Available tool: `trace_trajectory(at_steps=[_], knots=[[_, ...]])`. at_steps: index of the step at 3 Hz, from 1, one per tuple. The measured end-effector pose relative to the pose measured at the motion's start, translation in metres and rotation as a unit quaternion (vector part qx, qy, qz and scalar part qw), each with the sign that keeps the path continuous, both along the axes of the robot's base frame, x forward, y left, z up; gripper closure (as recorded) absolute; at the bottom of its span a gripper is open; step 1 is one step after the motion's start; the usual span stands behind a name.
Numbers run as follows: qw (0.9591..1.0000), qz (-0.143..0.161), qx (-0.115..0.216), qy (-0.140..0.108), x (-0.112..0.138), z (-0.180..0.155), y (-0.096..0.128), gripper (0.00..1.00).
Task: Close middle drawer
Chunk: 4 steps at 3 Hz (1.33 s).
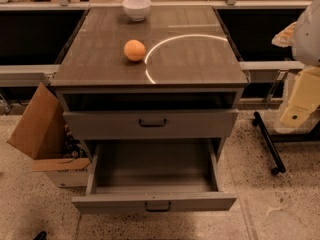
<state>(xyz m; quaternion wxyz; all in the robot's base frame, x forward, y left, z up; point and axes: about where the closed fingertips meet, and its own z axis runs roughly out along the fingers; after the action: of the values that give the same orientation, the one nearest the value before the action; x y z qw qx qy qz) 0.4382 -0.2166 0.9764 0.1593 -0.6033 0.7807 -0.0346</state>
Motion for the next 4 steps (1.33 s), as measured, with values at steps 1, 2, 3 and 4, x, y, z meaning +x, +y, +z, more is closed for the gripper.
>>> trace_trajectory(at_steps=[1, 2, 3, 4], knots=[[1.0, 0.002, 0.002, 0.0, 0.0, -0.002, 0.001, 0.0], [0.9991, 0.026, 0.032, 0.006, -0.005, -0.031, 0.009, 0.0], [0.9965, 0.039, 0.071, 0.018, -0.015, -0.071, 0.02, 0.0], [0.9929, 0.035, 0.108, 0.036, -0.032, -0.113, 0.034, 0.0]])
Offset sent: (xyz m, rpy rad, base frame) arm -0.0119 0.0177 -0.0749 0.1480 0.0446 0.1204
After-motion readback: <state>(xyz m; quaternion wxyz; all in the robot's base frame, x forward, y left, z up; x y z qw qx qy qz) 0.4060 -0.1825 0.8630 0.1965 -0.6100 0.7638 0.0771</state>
